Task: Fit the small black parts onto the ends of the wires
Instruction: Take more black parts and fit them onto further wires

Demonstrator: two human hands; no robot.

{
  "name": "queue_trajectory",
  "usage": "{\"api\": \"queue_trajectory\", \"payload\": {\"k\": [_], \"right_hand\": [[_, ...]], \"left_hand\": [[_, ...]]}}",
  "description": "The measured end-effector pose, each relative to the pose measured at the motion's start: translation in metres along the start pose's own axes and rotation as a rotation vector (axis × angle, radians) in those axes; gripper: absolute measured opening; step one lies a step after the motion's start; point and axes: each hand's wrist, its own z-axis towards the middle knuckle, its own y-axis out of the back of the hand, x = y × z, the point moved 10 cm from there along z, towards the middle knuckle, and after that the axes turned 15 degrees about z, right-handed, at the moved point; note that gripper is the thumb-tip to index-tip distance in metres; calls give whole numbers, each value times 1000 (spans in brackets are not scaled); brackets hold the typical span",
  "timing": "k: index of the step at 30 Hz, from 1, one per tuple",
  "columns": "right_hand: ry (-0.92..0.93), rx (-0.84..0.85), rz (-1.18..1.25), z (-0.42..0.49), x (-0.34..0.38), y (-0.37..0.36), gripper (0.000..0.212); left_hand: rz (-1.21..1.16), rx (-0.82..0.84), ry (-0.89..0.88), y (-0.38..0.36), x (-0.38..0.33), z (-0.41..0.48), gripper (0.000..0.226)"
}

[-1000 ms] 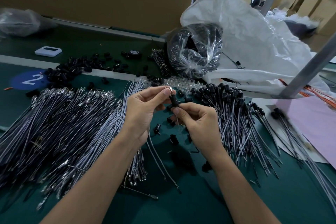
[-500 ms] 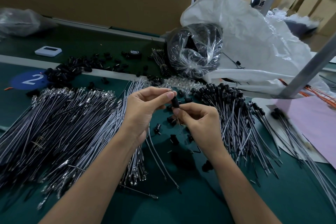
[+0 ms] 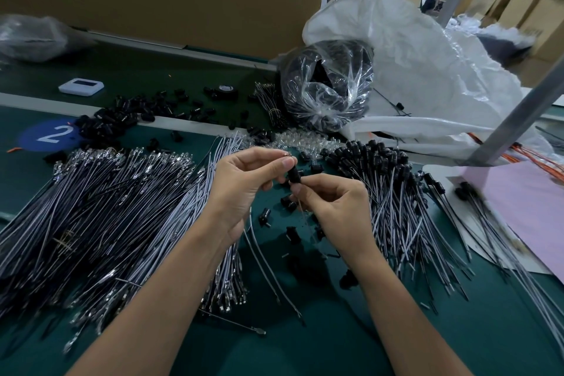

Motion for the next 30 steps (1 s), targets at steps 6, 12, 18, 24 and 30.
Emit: {"api": "queue_trajectory", "payload": {"k": [6, 12, 18, 24, 30], "right_hand": [[-53, 33, 50, 0, -4, -5, 5], [-67, 61, 99, -2, -3, -8, 5], [-60, 48, 137, -3, -1, -8, 5], [-37, 42, 101, -4, -1, -8, 7], [12, 9, 58, -2, 2, -4, 13]], "left_hand": [[6, 35, -17, -2, -2, -2, 15], [67, 52, -67, -4, -6, -3, 8], [57, 87, -92, -8, -7, -2, 20], [16, 37, -81, -12, -1, -5, 18], [35, 33, -52, -15, 3, -5, 14]]}}
